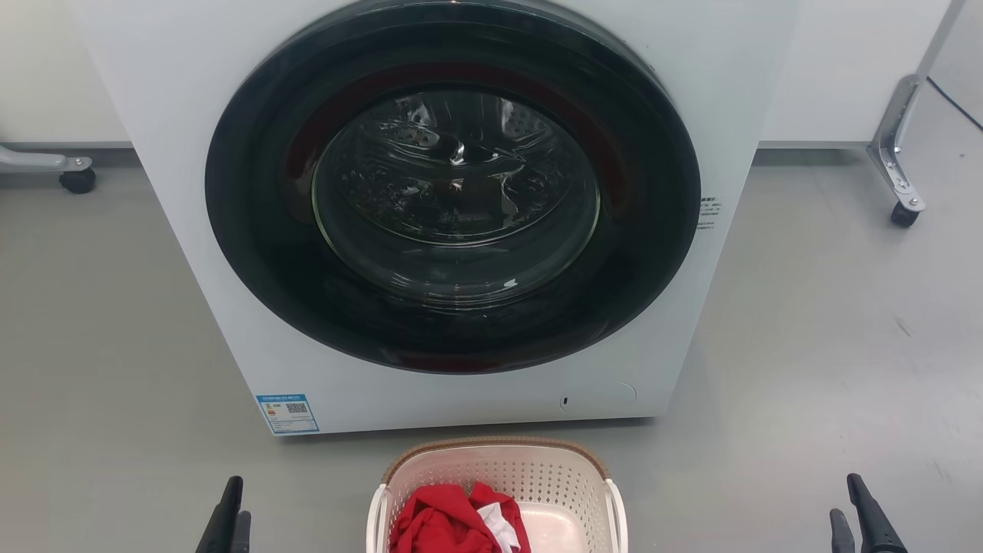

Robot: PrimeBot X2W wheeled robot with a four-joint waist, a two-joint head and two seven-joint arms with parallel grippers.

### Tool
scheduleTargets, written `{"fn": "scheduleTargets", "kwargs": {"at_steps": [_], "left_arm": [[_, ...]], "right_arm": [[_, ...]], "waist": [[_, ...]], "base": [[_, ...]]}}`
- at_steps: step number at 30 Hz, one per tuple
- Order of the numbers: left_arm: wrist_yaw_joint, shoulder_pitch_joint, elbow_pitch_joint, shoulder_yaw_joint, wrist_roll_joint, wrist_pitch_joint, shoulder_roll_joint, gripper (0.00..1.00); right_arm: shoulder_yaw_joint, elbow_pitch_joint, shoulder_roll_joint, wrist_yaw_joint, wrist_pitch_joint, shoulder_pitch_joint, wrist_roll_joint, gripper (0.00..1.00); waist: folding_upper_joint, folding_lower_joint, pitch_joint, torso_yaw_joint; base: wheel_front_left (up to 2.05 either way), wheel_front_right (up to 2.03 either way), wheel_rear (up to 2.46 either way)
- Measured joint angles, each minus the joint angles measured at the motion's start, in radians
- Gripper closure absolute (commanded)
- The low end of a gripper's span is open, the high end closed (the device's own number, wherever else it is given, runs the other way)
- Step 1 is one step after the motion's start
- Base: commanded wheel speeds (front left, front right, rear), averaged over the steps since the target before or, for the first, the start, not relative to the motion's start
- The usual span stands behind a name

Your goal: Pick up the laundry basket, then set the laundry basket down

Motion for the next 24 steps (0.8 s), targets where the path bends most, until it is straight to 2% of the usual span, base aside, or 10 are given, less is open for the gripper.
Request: {"fn": "scheduleTargets", "kwargs": {"at_steps": [13,24], "left_arm": [[0.0,-0.023,0.0,-0.018,0.015,-0.033,-0.003,0.0],[0.0,-0.049,0.0,-0.056,0.123,-0.082,0.007,0.0]], "right_arm": [[0.015,0.007,-0.005,0.0,-0.037,-0.021,-0.033,0.0],[0.063,0.015,-0.035,0.0,-0.097,-0.044,-0.142,0.0]], "waist": [[0.0,0.0,0.003,0.0],[0.0,0.0,0.006,0.0]], "base": [[0.0,0.0,0.0],[0.0,0.0,0.0]]}}
